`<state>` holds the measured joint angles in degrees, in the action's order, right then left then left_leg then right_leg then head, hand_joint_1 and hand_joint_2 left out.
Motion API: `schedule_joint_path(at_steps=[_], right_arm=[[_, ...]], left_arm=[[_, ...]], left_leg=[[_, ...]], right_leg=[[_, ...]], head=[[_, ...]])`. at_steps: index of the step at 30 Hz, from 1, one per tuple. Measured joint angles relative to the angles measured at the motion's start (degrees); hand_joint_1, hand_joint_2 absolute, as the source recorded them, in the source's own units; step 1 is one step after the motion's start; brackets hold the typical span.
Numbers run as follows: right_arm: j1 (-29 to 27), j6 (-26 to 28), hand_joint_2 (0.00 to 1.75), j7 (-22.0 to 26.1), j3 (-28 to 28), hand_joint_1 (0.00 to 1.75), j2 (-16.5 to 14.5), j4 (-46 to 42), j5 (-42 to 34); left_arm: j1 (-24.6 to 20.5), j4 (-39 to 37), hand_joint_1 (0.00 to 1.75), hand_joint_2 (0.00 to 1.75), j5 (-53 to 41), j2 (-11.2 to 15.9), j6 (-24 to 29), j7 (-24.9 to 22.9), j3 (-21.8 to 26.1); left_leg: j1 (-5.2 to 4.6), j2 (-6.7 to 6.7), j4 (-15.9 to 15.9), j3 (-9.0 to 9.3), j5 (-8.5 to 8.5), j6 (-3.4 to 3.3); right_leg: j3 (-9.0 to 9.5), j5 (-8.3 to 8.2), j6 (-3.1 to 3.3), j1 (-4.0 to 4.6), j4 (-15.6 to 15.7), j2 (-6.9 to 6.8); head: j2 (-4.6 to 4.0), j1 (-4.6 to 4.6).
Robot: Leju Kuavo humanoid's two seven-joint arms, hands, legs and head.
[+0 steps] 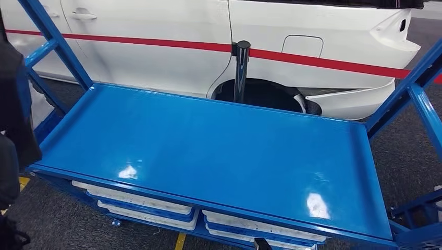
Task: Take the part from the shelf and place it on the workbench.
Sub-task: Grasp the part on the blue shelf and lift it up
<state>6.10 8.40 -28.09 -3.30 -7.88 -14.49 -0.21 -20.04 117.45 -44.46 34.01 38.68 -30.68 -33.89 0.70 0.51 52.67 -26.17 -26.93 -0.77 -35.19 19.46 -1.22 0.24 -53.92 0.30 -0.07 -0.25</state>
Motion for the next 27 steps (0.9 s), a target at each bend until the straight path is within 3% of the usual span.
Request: schedule_joint_path(at_steps=[2, 3, 5, 6, 7, 8, 9, 12, 14, 16, 17, 19, 21, 22, 23, 24, 25, 27], right_arm=[[-0.07, 0.12, 0.00, 0.00, -0.11, 0.00, 0.01, 0.01, -0.11], [-0.07, 0.18, 0.00, 0.00, -0.15, 0.00, 0.02, 0.01, -0.21], [-0.04, 0.26, 0.00, 0.00, -0.20, 0.00, 0.05, 0.00, -0.46], [-0.05, 0.29, 0.00, 0.00, -0.21, 0.00, 0.07, 0.01, -0.60], [-0.07, 0.31, 0.00, 0.00, -0.24, 0.00, 0.09, 0.01, -0.73], [-0.09, 0.32, 0.00, -0.01, -0.28, 0.00, 0.10, 0.01, -0.86], [-0.10, 0.33, 0.00, -0.01, -0.33, 0.00, 0.11, 0.02, -0.96], [-0.06, 0.43, 0.00, -0.01, -0.52, 0.00, 0.25, 0.02, -1.17], [0.04, 0.49, 0.00, -0.01, -0.69, 0.00, 0.33, 0.01, -1.39], [0.14, 0.50, 0.00, -0.01, -0.86, 0.00, 0.29, -0.01, -1.61], [0.19, 0.51, 0.00, -0.01, -0.93, 0.00, 0.26, -0.01, -1.67], [0.24, 0.53, 0.00, -0.01, -1.02, 0.00, 0.20, -0.01, -1.73], [0.21, 0.54, 0.00, -0.02, -1.04, 0.00, 0.21, 0.00, -1.73], [0.19, 0.54, 0.00, -0.02, -1.05, 0.00, 0.21, 0.01, -1.73], [0.17, 0.53, 0.00, -0.02, -1.05, 0.00, 0.21, 0.01, -1.74], [0.16, 0.52, 0.00, -0.02, -1.06, 0.00, 0.21, 0.01, -1.75], [0.16, 0.52, 0.00, -0.01, -1.07, 0.00, 0.21, 0.00, -1.80], [0.19, 0.52, 0.00, -0.01, -1.09, 0.00, 0.21, -0.01, -1.97]], left_arm=[[-0.09, 0.20, 1.75, 1.75, -0.14, -0.15, 0.02, -0.06, -0.03], [-0.16, 0.33, 1.75, 1.75, -0.23, -0.22, 0.03, -0.13, -0.03], [-0.19, 0.55, 1.75, 1.75, -0.39, -0.35, 0.09, -0.28, -0.05], [-0.14, 0.60, 1.75, 1.75, -0.45, -0.44, 0.12, -0.33, -0.09], [-0.09, 0.61, 1.75, 1.75, -0.49, -0.52, 0.14, -0.37, -0.14], [-0.03, 0.61, 1.75, 1.75, -0.50, -0.60, 0.15, -0.43, -0.19], [0.01, 0.62, 1.75, 1.75, -0.50, -0.66, 0.17, -0.48, -0.22], [0.02, 0.66, 1.75, 1.75, -0.15, -0.80, 0.37, -0.45, -0.27], [-0.04, 0.67, 1.75, 1.75, 0.49, -0.93, 0.54, -0.23, -0.34], [-0.10, 0.67, 1.75, 1.75, 0.98, -1.04, 0.61, 0.05, -0.42], [-0.16, 0.67, 1.75, 1.75, 1.14, -1.08, 0.61, 0.16, -0.44], [-0.24, 0.67, 1.75, 1.75, 1.37, -1.13, 0.62, 0.25, -0.49], [-0.26, 0.67, 1.75, 1.75, 1.46, -1.16, 0.62, 0.26, -0.55], [-0.24, 0.67, 1.75, 1.75, 1.47, -1.17, 0.62, 0.26, -0.58], [-0.25, 0.67, 1.75, 1.75, 1.47, -1.17, 0.62, 0.26, -0.63], [-0.26, 0.67, 1.75, 1.75, 1.47, -1.18, 0.62, 0.26, -0.67], [-0.30, 0.67, 1.75, 1.75, 1.47, -1.19, 0.62, 0.26, -0.70], [-0.46, 0.67, 1.75, 1.75, 1.49, -1.20, 0.60, 0.26, -0.75]], left_leg=[[0.07, -0.19, -0.05, -0.80, 1.06, -0.96], [0.16, -0.28, -0.11, -1.42, 1.69, -1.39], [0.16, -0.35, -0.05, -2.64, 2.73, -1.80], [0.13, -0.36, -0.01, -3.31, 3.20, -1.82], [0.10, -0.37, 0.03, -3.92, 3.65, -1.78], [0.06, -0.37, 0.05, -4.47, 4.06, -1.70], [0.03, -0.36, 0.07, -4.91, 4.43, -1.60], [-0.17, -0.37, 0.14, -5.67, 5.36, -1.07], [-0.21, -0.50, 0.17, -6.06, 6.10, -0.38], [-0.13, -0.58, 0.31, -6.50, 6.45, 0.35], [-0.08, -0.58, 1.14, -7.02, 5.51, 0.61], [0.16, -0.55, 6.47, -9.05, 0.87, 1.04], [0.31, -0.55, 14.83, -11.47, -4.00, 1.53], [0.36, -0.55, 17.66, -11.93, -4.87, 1.72], [0.39, -0.55, 18.40, -11.37, -4.39, 1.85], [0.41, -0.55, 16.75, -9.70, -2.91, 1.92], [0.43, -0.55, 13.17, -7.09, -1.13, 1.93], [0.29, -0.47, 4.00, -1.28, 0.40, 1.64]], right_leg=[[-0.87, 1.68, -0.54, -0.22, -1.33, 0.03], [-1.79, 4.10, -0.81, -0.32, -3.70, 0.02], [-4.13, 10.33, -1.23, -0.39, -11.67, -0.01], [-4.95, 12.36, -1.34, -0.39, -15.65, -0.01], [-4.98, 13.08, -1.37, -0.38, -18.06, -0.01], [-3.91, 12.59, -1.28, -0.37, -18.28, -0.01], [-1.73, 11.27, -1.08, -0.35, -16.07, -0.01], [7.32, 8.27, -0.05, 0.06, -2.99, 0.00], [9.62, 8.26, 0.31, 0.40, 1.31, -0.02], [9.12, 7.74, 0.77, 0.25, 1.86, -0.10], [8.74, 7.29, 1.17, 0.09, 2.01, -0.20], [7.74, 6.19, 1.90, -0.13, 2.19, -0.48], [6.35, 5.17, 2.20, -0.02, 2.08, -0.60], [5.64, 4.69, 2.21, 0.04, 1.98, -0.62], [4.91, 4.23, 2.17, 0.07, 1.84, -0.62], [4.22, 3.80, 2.08, 0.07, 1.68, -0.60], [3.61, 3.41, 1.94, 0.07, 1.48, -0.56], [2.58, 2.71, 1.47, 0.22, 1.04, -0.43]], head=[[0.00, 0.04], [0.00, 0.09], [0.00, 0.19], [0.00, 0.20], [0.00, 0.20], [0.00, 0.20], [0.00, 0.20], [0.00, 0.19], [0.00, 0.18], [0.00, 0.18], [0.00, 0.14], [0.00, 0.05], [0.00, -0.01], [0.00, -0.02], [0.00, -0.02], [0.00, -0.02], [0.00, -0.02], [0.00, -0.01]])
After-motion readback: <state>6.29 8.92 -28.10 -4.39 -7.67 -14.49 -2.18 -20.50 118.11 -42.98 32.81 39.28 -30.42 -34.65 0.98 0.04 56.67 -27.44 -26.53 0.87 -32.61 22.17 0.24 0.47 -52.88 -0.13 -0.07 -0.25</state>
